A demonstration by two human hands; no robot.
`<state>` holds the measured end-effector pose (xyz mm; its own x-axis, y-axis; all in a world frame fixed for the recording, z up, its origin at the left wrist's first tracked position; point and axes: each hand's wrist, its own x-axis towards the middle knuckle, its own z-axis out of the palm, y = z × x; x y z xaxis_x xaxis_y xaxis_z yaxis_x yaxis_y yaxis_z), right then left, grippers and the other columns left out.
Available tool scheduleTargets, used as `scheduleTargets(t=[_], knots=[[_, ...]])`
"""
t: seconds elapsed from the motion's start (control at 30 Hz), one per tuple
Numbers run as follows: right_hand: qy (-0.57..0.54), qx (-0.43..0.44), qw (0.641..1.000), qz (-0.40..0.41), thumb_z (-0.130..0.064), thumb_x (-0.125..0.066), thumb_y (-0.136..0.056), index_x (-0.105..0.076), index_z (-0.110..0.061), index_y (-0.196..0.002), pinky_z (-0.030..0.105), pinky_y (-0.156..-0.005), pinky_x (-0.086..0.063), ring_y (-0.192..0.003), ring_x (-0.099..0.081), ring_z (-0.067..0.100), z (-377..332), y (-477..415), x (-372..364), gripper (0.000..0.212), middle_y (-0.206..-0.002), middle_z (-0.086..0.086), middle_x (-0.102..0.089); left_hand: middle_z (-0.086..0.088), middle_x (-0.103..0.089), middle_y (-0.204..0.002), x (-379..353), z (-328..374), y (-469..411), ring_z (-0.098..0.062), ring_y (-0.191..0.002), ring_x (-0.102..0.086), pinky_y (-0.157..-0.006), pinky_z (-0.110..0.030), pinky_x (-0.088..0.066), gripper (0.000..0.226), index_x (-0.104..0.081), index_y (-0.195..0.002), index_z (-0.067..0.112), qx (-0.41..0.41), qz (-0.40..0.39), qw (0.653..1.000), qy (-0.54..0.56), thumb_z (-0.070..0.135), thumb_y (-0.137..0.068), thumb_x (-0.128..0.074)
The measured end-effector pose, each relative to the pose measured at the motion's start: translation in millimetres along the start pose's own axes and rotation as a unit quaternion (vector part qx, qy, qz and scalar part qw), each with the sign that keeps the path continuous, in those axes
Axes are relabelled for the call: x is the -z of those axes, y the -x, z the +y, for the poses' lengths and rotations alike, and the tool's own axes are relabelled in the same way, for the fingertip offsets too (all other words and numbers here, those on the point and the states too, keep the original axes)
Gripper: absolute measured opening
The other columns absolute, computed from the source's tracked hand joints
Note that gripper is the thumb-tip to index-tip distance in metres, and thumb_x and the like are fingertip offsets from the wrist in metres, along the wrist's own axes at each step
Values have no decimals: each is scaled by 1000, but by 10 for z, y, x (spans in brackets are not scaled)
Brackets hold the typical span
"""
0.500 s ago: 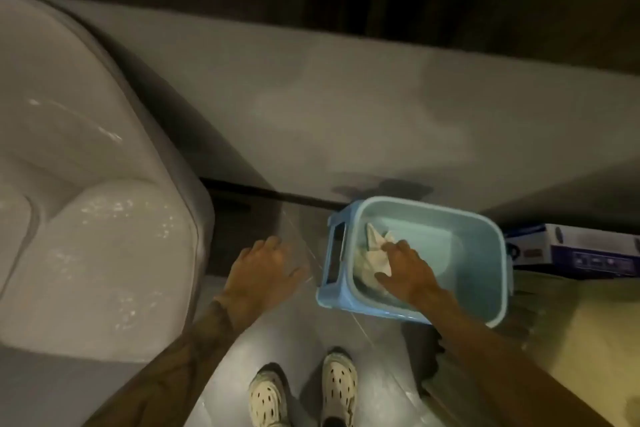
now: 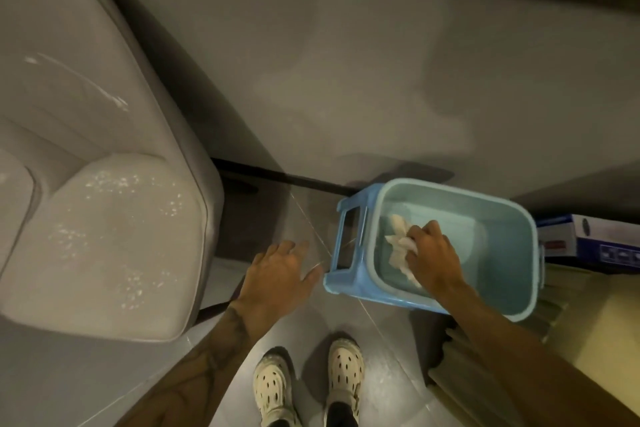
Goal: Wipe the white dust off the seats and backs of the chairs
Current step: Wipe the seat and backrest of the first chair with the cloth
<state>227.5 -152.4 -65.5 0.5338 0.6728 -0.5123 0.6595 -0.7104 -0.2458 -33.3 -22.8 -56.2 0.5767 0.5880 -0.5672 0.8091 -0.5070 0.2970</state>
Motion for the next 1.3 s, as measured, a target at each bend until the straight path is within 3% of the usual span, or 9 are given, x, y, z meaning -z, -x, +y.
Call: scheduleTargets(t=[0.17, 0.37, 0.53, 0.67, 0.8, 1.1, 1.2, 1.3], knots=[[-28, 7, 997, 67, -15, -60, -94, -61, -7, -124, 41, -89, -50, -102, -56, 35, -250, 499, 520, 30, -121, 14, -48, -1, -54, -142, 438, 80, 449, -24, -130, -51, -108, -40, -40, 57, -48, -146, 23, -7, 28, 999, 15, 59, -101, -46], [-52, 35, 993, 102, -17, -62, -94, -61, -8, -118, 38, -88, -50, -97, -59, 30, -1153, 1214, 760, 26, -117, 12, -49, 0, -47, -151, 961, -184, 1107, -25, -137, -45, -114, -41, -35, 64, -39, -154, 26, -7, 37, 999, 29, 60, -101, -43], [-95, 79, 985, 123, -20, -64, -95, -64, -11, -112, 22, -83, -43, -90, -55, 19, -2165, 1897, 500, 19, -107, 0, -47, 0, -44, -155, 1290, -852, 1789, -25, -140, -43, -115, -38, -32, 66, -35, -158, 25, -16, 61, 998, -4, 60, -102, -40], [-136, 84, 982, 98, -18, -62, -95, -65, -14, -113, 35, -93, -51, -99, -58, 21, -2971, 2362, 133, 20, -113, 1, -49, 1, -39, -161, 1508, -1573, 2307, -24, -146, -38, -121, -39, -27, 67, -29, -161, 27, -18, 57, 998, -14, 61, -105, -35], [-177, 75, 976, 99, -22, -61, -97, -65, -16, -111, 36, -92, -53, -96, -59, 19, -3642, 2630, -241, 16, -112, -3, -45, 2, -36, -165, 1721, -2294, 2599, -22, -150, -35, -124, -39, -25, 69, -26, -163, 29, -5, 52, 998, -31, 65, -104, -31], [-189, 36, 974, 123, -24, -61, -97, -66, -16, -111, 21, -80, -43, -92, -59, 18, -4627, 2206, -786, 17, -108, -4, -46, 4, -32, -167, 2033, -3585, 2494, -19, -153, -30, -125, -37, -23, 71, -21, -164, 31, 21, 34, 999, -36, 66, -104, -31], [-196, 16, 972, 129, -24, -60, -98, -66, -16, -111, 23, -81, -42, -95, -59, 22, -4861, 1810, -974, 16, -110, -2, -48, 6, -30, -168, 2069, -3968, 2225, -17, -154, -29, -125, -36, -22, 70, -21, -164, 33, 32, 25, 999, -35, 66, -104, -32], [-209, 0, 968, 139, -26, -56, -99, -65, -18, -112, 30, -86, -50, -97, -58, 22, -5024, 1429, -1184, 17, -113, -1, -50, 8, -32, -166, 2093, -4343, 1893, -15, -152, -31, -124, -35, -24, 71, -21, -164, 33, 37, 23, 998, -41, 67, -103, -31]])
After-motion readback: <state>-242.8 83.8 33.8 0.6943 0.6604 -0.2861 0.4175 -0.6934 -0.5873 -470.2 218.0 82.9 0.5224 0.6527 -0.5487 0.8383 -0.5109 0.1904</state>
